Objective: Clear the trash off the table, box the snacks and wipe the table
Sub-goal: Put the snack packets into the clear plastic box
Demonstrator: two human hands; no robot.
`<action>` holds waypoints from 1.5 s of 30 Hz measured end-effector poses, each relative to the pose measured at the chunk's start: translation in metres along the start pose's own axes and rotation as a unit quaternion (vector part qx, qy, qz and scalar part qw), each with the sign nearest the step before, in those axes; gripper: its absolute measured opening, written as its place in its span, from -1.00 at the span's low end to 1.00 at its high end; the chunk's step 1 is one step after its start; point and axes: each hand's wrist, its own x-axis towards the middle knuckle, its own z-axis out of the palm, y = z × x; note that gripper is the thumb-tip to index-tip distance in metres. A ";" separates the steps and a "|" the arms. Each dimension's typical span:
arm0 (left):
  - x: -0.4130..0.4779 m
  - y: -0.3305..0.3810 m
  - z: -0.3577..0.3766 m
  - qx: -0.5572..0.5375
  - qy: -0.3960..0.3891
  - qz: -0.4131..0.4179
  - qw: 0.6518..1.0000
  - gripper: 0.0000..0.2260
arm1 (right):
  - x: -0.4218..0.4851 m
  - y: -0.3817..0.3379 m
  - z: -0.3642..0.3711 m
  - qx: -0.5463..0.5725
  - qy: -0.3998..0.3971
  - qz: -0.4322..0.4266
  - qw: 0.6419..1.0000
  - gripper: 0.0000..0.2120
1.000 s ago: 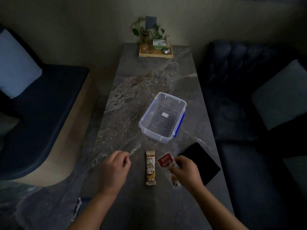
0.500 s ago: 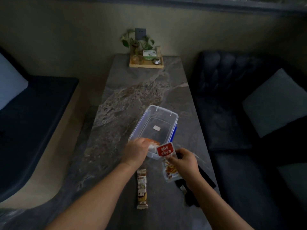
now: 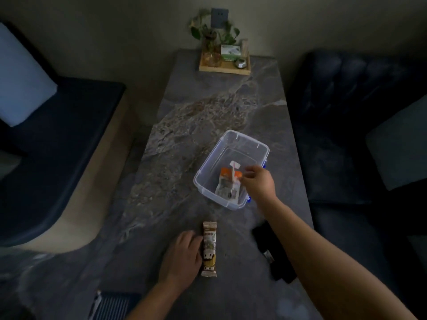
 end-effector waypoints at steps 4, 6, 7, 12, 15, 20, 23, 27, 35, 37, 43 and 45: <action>-0.004 -0.001 0.019 0.029 0.010 -0.001 1.000 -0.67 | -0.056 0.025 -0.003 0.005 0.056 -0.063 0.996 -0.74; -0.007 -0.002 0.029 0.030 0.032 0.004 0.999 -0.69 | -0.093 0.049 0.007 -0.020 0.031 -0.073 0.997 -0.79; -0.009 -0.003 0.033 0.026 0.038 0.005 0.999 -0.66 | -0.108 0.062 0.016 -0.046 -0.003 -0.066 0.997 -0.83; -0.013 -0.011 0.048 0.006 0.056 0.013 0.998 -0.63 | -0.128 0.090 0.063 -0.161 -0.114 -0.002 0.980 -0.93; -0.013 -0.013 0.050 0.018 0.053 0.021 0.998 -0.61 | -0.120 0.089 0.080 -0.209 -0.115 -0.021 0.971 -0.86; -0.013 -0.014 0.054 0.015 0.034 0.018 0.999 -0.60 | -0.110 0.092 0.085 -0.216 -0.093 0.004 0.972 -0.83; -0.013 -0.014 0.056 0.008 0.034 0.017 0.999 -0.60 | -0.113 0.099 0.068 -0.173 -0.080 0.009 0.982 -0.90; -0.011 -0.012 0.053 0.013 0.029 0.011 0.999 -0.60 | -0.120 0.097 0.041 -0.134 -0.023 -0.036 0.990 -0.87; -0.011 -0.007 0.045 0.030 0.020 0.002 0.999 -0.59 | -0.080 0.029 0.014 -0.013 -0.001 -0.079 0.997 -0.87; -0.011 -0.007 0.047 0.024 0.025 0.003 0.999 -0.60 | -0.062 0.012 0.011 0.010 0.009 -0.078 0.997 -0.87; -0.010 -0.007 0.048 0.035 0.030 0.002 0.999 -0.58 | -0.003 -0.020 0.015 0.003 0.035 -0.054 0.998 -0.83; -0.010 -0.007 0.046 0.042 0.027 0.001 0.999 -0.57 | 0.010 -0.021 0.017 -0.001 0.027 -0.037 0.999 -0.85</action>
